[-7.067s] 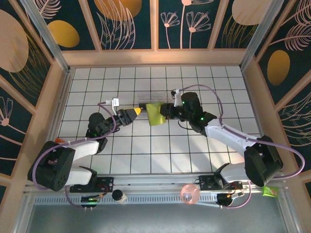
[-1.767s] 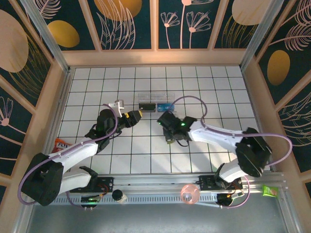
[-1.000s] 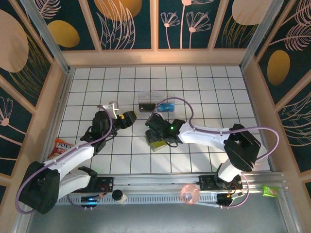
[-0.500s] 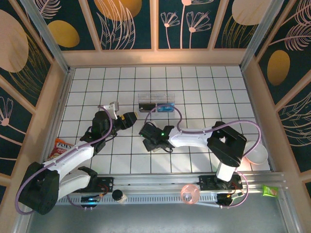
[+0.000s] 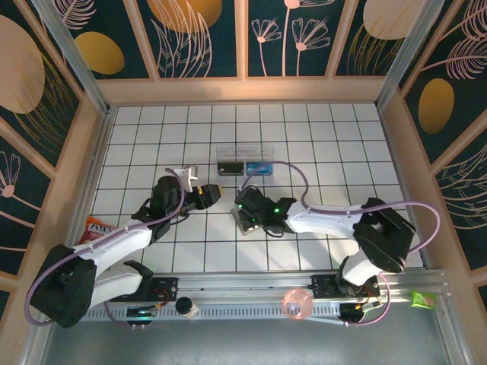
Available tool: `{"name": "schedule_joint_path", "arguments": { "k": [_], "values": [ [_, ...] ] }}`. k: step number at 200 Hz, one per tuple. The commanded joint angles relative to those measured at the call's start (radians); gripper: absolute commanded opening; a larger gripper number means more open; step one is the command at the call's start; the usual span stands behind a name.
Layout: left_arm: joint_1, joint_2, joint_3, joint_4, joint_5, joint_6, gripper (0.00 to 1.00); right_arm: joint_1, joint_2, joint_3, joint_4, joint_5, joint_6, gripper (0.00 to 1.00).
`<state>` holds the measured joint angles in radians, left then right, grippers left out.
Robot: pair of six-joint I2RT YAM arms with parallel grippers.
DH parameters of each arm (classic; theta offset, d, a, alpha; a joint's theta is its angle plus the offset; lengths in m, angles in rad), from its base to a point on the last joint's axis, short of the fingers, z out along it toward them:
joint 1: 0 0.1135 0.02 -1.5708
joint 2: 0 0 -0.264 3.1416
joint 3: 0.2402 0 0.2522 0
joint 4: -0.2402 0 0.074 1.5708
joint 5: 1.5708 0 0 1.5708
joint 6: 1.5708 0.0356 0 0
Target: Take the credit cards out of the card holder
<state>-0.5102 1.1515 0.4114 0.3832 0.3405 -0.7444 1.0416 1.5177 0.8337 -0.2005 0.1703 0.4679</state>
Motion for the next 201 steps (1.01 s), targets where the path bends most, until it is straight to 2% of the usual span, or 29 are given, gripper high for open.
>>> {"name": "schedule_joint_path", "arguments": {
  "k": [1,27,82,148,161,187,201],
  "values": [
    [-0.01,0.036,0.0,0.071,0.045,-0.029,0.56,-0.046,-0.082,-0.076,0.118,-0.116,0.033,0.0],
    [-0.04,0.094,0.005,0.104,0.055,-0.038,0.48,-0.12,-0.151,-0.177,0.197,-0.204,0.09,0.0],
    [-0.072,0.188,0.013,0.148,0.055,-0.065,0.43,-0.248,-0.257,-0.355,0.233,-0.209,0.179,0.0],
    [-0.101,0.274,0.054,0.127,0.043,-0.042,0.49,-0.276,-0.184,-0.415,0.168,-0.061,0.206,0.0],
    [-0.112,0.294,0.065,0.116,0.036,-0.033,0.49,-0.277,-0.171,-0.417,0.152,-0.028,0.217,0.09],
    [-0.126,0.329,0.074,0.119,0.037,-0.038,0.49,-0.272,-0.176,-0.418,0.121,0.027,0.227,0.37],
    [-0.132,0.34,0.078,0.12,0.039,-0.038,0.48,-0.266,-0.19,-0.412,0.105,0.048,0.229,0.48]
  ]
}}
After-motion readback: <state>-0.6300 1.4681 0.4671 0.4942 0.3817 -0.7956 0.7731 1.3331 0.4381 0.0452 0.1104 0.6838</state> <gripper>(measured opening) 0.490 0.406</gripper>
